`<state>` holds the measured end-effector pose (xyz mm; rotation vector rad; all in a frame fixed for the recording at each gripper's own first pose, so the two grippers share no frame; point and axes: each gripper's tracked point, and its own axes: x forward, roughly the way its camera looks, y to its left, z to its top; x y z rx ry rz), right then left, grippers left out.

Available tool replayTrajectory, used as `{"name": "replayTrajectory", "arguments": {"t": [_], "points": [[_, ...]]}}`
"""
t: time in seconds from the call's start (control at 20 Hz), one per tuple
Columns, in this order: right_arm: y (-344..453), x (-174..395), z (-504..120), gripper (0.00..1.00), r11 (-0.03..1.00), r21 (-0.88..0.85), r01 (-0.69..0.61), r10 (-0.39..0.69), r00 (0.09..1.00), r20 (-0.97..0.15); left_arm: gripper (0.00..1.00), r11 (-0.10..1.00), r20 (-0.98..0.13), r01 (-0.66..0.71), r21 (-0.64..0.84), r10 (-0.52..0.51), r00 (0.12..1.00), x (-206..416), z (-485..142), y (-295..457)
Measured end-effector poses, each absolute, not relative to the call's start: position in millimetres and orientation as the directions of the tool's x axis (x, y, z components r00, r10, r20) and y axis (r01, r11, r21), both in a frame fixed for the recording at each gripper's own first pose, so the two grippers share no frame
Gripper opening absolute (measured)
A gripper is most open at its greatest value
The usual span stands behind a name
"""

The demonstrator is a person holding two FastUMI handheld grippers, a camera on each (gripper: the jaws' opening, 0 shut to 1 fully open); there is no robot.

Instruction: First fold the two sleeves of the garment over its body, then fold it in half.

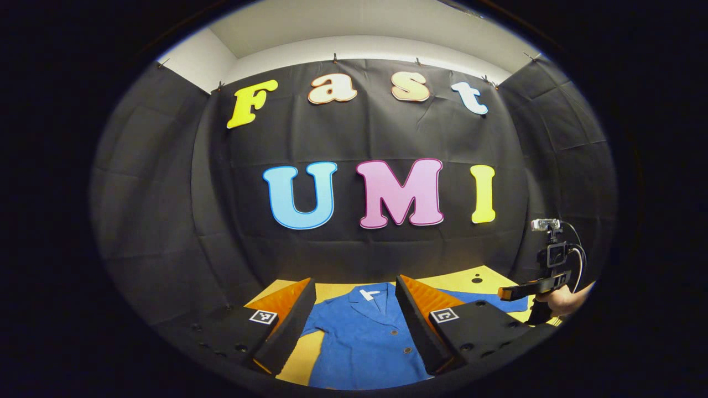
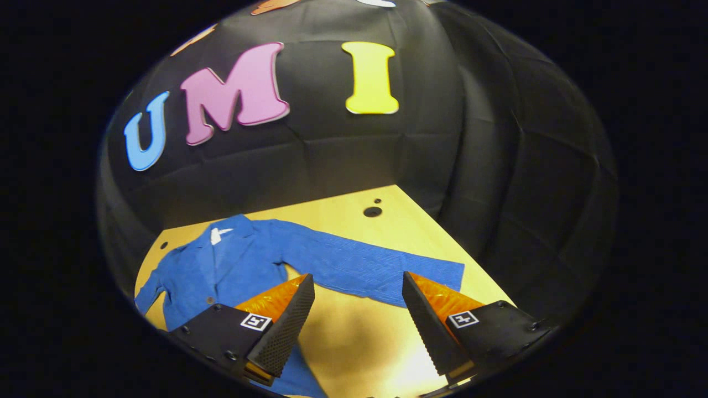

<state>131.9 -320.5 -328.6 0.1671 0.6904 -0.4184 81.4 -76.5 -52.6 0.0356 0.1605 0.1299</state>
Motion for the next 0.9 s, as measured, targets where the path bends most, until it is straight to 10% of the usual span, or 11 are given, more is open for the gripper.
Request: {"name": "replayTrajectory", "arguments": {"t": [0.5,0.9], "points": [[-432.8,106.7,-425.9,0.98,0.720,-0.001,0.694,-0.394,0.407,-0.824,0.83,0.997,-0.203,-0.055,0.052,0.065,0.977,112.2,-65.7,-130.6],[-435.1,100.3,-467.9,0.90,0.742,-0.081,0.666,-0.369,0.305,-0.878,0.83,0.998,-0.218,-0.048,0.041,0.056,0.974,131.1,-71.9,-142.1]]}}
